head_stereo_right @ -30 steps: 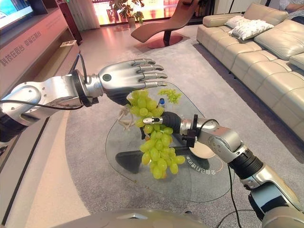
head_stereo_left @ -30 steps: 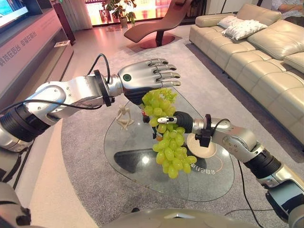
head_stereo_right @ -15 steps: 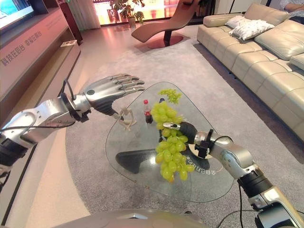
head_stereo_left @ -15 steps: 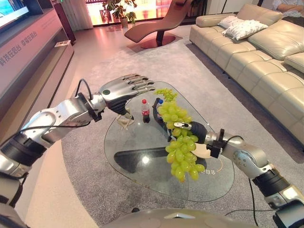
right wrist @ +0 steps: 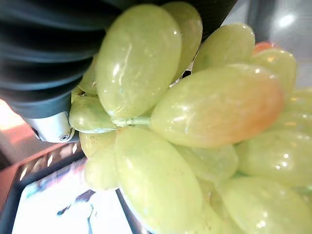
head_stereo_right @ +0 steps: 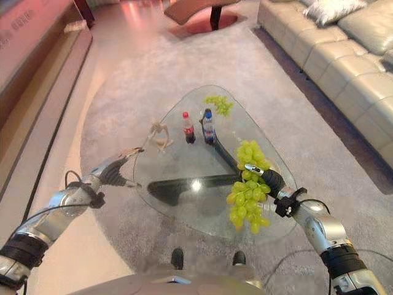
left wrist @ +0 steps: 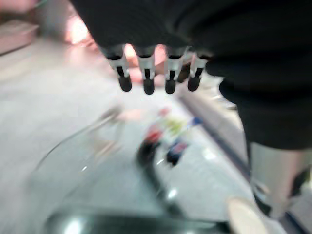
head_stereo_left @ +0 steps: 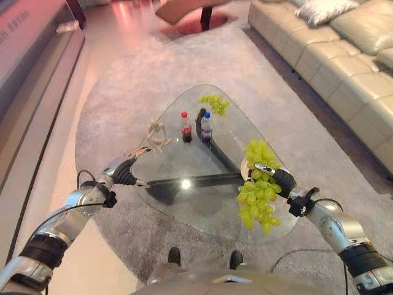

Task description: Pick up fruits into the plate

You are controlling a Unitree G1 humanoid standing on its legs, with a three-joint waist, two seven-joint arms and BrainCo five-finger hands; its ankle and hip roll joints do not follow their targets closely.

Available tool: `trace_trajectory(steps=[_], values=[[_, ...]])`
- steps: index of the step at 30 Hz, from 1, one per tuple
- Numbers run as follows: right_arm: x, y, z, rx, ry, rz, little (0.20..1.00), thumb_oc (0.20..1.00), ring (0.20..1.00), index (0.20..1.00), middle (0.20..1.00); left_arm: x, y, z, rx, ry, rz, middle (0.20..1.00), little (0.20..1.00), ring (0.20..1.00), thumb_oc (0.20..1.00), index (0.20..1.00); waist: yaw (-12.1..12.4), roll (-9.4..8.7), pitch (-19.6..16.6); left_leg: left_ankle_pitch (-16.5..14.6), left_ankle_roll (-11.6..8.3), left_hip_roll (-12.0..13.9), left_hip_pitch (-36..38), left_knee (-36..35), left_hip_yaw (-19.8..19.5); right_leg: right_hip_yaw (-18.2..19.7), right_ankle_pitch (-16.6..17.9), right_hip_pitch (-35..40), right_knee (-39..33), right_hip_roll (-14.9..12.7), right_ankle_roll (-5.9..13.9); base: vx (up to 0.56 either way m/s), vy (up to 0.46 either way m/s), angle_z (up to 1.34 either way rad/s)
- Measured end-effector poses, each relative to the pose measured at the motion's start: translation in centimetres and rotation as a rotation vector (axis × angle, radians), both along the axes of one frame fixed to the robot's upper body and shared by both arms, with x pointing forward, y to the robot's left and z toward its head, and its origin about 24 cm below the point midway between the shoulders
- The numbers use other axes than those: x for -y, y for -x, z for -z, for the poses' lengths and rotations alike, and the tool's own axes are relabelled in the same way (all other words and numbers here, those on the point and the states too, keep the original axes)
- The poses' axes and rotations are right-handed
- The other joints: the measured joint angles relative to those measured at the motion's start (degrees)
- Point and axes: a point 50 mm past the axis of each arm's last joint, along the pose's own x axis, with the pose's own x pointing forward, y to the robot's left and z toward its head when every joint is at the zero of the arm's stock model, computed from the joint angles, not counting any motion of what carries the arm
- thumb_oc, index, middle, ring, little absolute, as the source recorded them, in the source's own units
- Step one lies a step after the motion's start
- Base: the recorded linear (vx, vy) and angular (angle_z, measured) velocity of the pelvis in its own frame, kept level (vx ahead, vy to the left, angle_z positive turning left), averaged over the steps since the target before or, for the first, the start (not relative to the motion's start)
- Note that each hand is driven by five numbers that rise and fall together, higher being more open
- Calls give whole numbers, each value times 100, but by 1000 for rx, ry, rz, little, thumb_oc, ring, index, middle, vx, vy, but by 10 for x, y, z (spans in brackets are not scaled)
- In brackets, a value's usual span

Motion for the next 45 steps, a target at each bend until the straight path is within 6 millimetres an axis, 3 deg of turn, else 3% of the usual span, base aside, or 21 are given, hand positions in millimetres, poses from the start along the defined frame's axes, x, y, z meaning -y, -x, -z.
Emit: trace_trajectory(steps=[3, 6, 12, 21, 31, 39, 45], values=[[8, -14, -5, 52, 56, 98, 200, 200, 200, 200, 200, -11, 2, 21, -49, 119, -187, 1000, 1000, 1000, 1000, 1000, 9, -7, 437, 85, 2, -11, -247, 3, 4, 9, 89, -245, 27, -2, -2, -210, -115, -2], [17, -36, -15, 101, 150, 210, 200, 200, 200, 200, 200, -10, 1, 44, -92, 178, -311, 1000, 1000, 1000, 1000, 1000, 14, -5, 923, 155, -6, -3, -472, 4, 5, 21, 156, -480, 29, 6, 1, -168, -107, -3], [42, -87, -65, 232, 294, 443, 200, 200, 200, 200, 200, 2, -18, 53, -79, 268, -437, 1000, 1000, 1000, 1000, 1000, 61, 44, 1967, 292, -2, -13, -946, 33, 31, 71, 329, -963, 33, 6, -33, -76, -45, -4], [61, -115, -114, 317, 446, 628, 200, 200, 200, 200, 200, 10, -8, 77, -166, 219, -485, 1000, 1000, 1000, 1000, 1000, 102, 112, 2029, 294, -2, -24, -1589, 70, 111, 165, 345, -1759, 224, -11, -50, -5, -20, -8], [75, -126, -165, 385, 577, 750, 200, 200, 200, 200, 200, 23, -20, 69, -131, 234, -429, 1000, 1000, 1000, 1000, 1000, 177, 303, 2082, 335, 56, -137, -2419, 399, 145, 324, 131, -2924, 1134, -174, 0, -3, 8, -3], [88, -126, -177, 346, 622, 827, 200, 200, 200, 200, 200, 31, -24, 64, -106, 274, -404, 1000, 1000, 1000, 1000, 1000, 249, 438, 2097, 404, 150, -300, -2854, 496, 199, 489, -96, -3719, 1902, -364, 25, -11, 12, 0], [86, -131, -182, 314, 706, 849, 200, 200, 200, 200, 200, 36, -25, 62, -105, 289, -383, 1000, 1000, 1000, 1000, 1000, 280, 474, 2091, 416, 165, -341, -3074, 591, 211, 547, -182, -4052, 2207, -416, 14, -9, 0, 1]])
